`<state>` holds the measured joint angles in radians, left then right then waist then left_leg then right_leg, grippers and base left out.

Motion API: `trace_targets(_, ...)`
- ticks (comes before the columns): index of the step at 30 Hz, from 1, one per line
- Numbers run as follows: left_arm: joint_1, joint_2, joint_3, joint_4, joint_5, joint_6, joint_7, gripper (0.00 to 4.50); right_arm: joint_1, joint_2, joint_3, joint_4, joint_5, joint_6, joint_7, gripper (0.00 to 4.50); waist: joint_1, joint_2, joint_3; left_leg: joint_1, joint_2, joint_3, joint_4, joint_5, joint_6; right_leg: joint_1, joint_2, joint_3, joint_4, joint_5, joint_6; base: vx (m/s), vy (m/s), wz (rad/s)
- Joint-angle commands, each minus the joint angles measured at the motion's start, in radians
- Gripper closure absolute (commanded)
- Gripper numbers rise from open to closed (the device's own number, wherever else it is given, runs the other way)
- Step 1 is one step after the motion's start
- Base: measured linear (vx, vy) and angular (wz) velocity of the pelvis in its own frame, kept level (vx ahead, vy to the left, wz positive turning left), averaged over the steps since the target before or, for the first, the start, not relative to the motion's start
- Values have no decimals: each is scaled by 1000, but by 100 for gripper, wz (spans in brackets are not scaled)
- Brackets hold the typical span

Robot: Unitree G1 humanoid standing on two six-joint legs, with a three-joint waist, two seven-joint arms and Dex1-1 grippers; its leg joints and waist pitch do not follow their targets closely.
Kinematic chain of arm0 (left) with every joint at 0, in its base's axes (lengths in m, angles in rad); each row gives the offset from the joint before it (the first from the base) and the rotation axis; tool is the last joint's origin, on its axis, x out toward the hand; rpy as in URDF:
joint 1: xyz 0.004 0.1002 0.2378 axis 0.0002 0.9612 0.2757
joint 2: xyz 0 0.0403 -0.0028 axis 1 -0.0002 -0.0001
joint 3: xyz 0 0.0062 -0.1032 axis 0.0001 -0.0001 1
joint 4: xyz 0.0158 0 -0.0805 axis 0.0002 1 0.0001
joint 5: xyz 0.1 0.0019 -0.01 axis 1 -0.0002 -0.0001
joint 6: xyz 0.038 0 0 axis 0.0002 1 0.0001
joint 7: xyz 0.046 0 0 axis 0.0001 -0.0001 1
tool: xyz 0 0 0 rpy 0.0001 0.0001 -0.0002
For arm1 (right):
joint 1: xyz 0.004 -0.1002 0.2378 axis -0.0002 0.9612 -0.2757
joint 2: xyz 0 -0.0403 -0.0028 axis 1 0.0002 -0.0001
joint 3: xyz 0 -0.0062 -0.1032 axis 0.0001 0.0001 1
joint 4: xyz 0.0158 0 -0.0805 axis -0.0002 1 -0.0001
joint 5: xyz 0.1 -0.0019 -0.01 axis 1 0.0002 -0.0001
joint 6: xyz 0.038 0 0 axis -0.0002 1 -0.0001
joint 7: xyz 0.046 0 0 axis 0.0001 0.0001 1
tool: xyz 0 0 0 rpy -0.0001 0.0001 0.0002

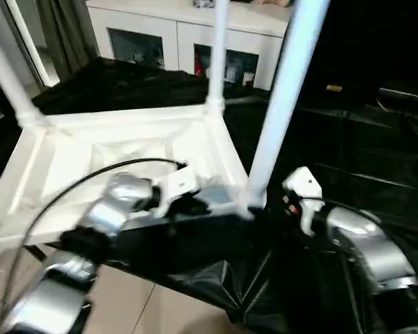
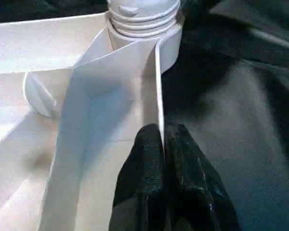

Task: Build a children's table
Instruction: Rotate leg to tighten

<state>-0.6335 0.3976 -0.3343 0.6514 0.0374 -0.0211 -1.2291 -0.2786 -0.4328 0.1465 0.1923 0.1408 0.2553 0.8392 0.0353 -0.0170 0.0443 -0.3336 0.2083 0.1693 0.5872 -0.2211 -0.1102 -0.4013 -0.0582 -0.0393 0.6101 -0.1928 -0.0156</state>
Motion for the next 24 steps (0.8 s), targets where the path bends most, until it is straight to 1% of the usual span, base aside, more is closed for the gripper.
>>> trace_targets(1,21,10,-49,-28,0,0,-82,450,-1,-15,17,-31,11,0,43,61,4,2,-54,-12,20,2,-66,-120,71,58,-65,43,-65,-91,-245,0,0,0)
trace_targets(2,32,19,-51,-56,-18,14,-116,450,-1,-22,22,-31,11,-1,55,61,4,-5,-53,-13,20,3,-65,-113,74,59,-66,43,-64,-79,-248,0,0,0)
trace_targets(3,41,27,-53,-83,-28,31,-135,450,-1,-29,31,-26,6,-7,66,61,5,-2,-54,-12,20,3,-65,-101,77,58,-66,42,-60,-61,-255,0,0,0)
trace_targets(4,49,34,-56,-105,-34,41,-150,450,-2,-32,38,-22,0,-13,75,61,6,-4,-55,-13,20,3,-64,-85,80,60,-67,42,-57,-40,-262,0,0,0)
trace_targets(5,49,34,-56,-105,-34,41,-150,450,-2,-32,38,-22,0,-13,75,61,6,-3,-55,-13,22,3,-64,-80,80,60,-67,42,-55,-32,-264,0,0,0)
trace_targets(6,56,37,-52,-124,-36,45,-149,450,-8,-34,53,-6,-11,-24,87,61,7,-5,-54,-12,20,5,-63,-79,82,59,-66,42,-57,-35,-265,0,0,0)
trace_targets(7,58,38,-50,-127,-36,44,-148,450,-10,-34,56,-2,-12,-26,89,61,8,-4,-54,-12,20,5,-63,-77,82,59,-67,42,-57,-39,-265,0,0,0)
trace_targets(8,59,37,-49,-128,-36,43,-147,450,-14,-27,52,3,-5,-22,88,61,10,-3,-55,-11,20,5,-62,-76,81,59,-68,42,-56,-38,-265,0,0,0)
trace_targets(12,68,39,-46,-137,-39,45,-149,450,-18,-18,42,5,17,-17,101,61,12,-6,-55,-12,19,5,-62,-76,76,62,-67,42,-57,-51,-254,0,0,0)
trace_targets(13,72,40,-47,-142,-40,49,-150,450,-16,-19,42,4,19,-17,106,77,12,-6,-55,-11,19,5,-62,-75,76,61,-67,42,-56,-51,-254,0,0,0)
trace_targets(14,76,42,-48,-149,-40,54,-150,450,-12,-21,42,2,22,-17,112,77,12,-5,-55,-11,19,5,-62,-73,77,61,-67,42,-56,-47,-255,0,0,0)
trace_targets(15,79,43,-49,-155,-40,59,-150,450,-10,-23,42,2,24,-18,115,94,13,-5,-55,-12,20,5,-62,-70,77,61,-67,42,-55,-43,-255,0,0,0)
trace_targets(16,80,43,-49,-156,-40,60,-150,450,-9,-23,42,2,24,-19,116,97,12,-4,-55,-11,20,5,-62,-72,78,60,-66,42,-54,-41,-256,0,0,0)
trace_targets(19,84,46,-49,-163,-41,66,-148,450,-3,-21,40,7,30,-18,116,131,13,-5,-56,-11,19,5,-61,-64,80,62,-66,42,-54,-33,-257,0,0,0)
trace_targets(22,85,47,-49,-162,-40,69,-148,450,0,-14,34,6,37,-13,110,150,14,-5,-56,-11,18,5,-61,-65,80,62,-66,42,-54,-34,-256,0,0,0)
trace_targets(23,85,47,-49,-162,-40,69,-147,450,1,-11,32,7,39,-12,107,150,14,-5,-56,-11,18,5,-61,-66,79,62,-66,42,-54,-38,-255,0,0,0)
trace_targets(24,85,45,-48,-158,-37,68,-141,450,3,-5,27,9,43,-9,98,161,14,-4,-57,-11,18,5,-60,-63,78,63,-66,42,-54,-32,-256,0,0,0)
